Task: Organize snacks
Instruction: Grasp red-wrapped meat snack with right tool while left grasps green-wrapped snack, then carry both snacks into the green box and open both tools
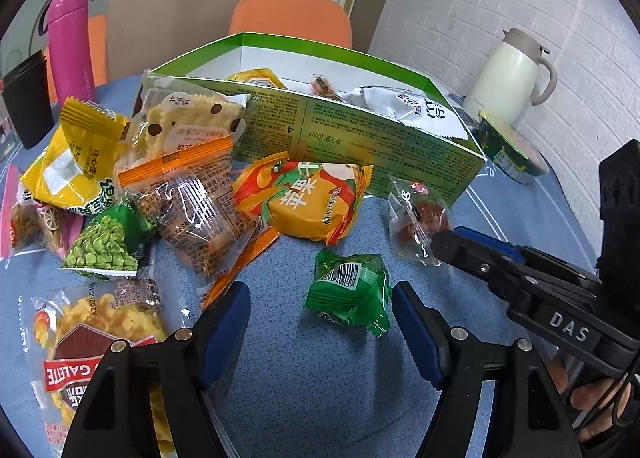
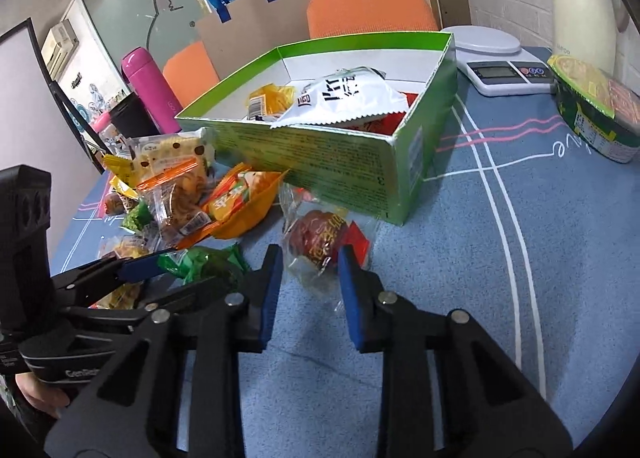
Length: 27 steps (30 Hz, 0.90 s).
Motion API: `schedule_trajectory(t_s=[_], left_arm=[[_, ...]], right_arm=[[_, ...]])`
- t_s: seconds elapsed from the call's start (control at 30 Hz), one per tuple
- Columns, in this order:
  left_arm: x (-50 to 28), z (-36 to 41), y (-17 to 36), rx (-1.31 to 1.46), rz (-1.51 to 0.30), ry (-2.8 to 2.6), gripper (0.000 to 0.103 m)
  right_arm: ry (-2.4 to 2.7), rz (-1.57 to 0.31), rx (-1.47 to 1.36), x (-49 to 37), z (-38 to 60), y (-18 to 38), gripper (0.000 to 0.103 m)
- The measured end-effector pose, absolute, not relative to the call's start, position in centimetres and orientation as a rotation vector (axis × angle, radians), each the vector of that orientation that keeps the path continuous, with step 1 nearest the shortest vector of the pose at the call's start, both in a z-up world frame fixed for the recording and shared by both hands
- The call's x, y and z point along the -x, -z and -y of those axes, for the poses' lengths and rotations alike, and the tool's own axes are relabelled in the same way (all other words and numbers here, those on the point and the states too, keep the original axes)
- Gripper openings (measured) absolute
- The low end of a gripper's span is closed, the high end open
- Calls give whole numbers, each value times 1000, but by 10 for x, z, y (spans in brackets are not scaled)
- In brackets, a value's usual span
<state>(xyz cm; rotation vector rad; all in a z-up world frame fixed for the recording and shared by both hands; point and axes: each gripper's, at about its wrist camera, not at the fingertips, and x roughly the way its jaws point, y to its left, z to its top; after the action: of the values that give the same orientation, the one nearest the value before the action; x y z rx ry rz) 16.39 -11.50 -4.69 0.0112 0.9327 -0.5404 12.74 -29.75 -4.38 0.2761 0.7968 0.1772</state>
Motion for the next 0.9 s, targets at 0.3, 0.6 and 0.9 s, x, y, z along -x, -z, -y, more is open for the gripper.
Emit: schedule_trajectory(t_s=[0.3, 0.6, 0.9], left_arm=[[-173, 121, 49, 4, -958, 592, 34], [-163, 105, 43, 25, -950, 561, 30], [-151, 98, 18, 28, -894, 590, 30]], right_arm=[[-167, -788, -283, -131, 297, 39, 50], [-113, -862, -203, -153, 281, 55, 49], [-203, -765, -292, -123, 295, 18, 46]])
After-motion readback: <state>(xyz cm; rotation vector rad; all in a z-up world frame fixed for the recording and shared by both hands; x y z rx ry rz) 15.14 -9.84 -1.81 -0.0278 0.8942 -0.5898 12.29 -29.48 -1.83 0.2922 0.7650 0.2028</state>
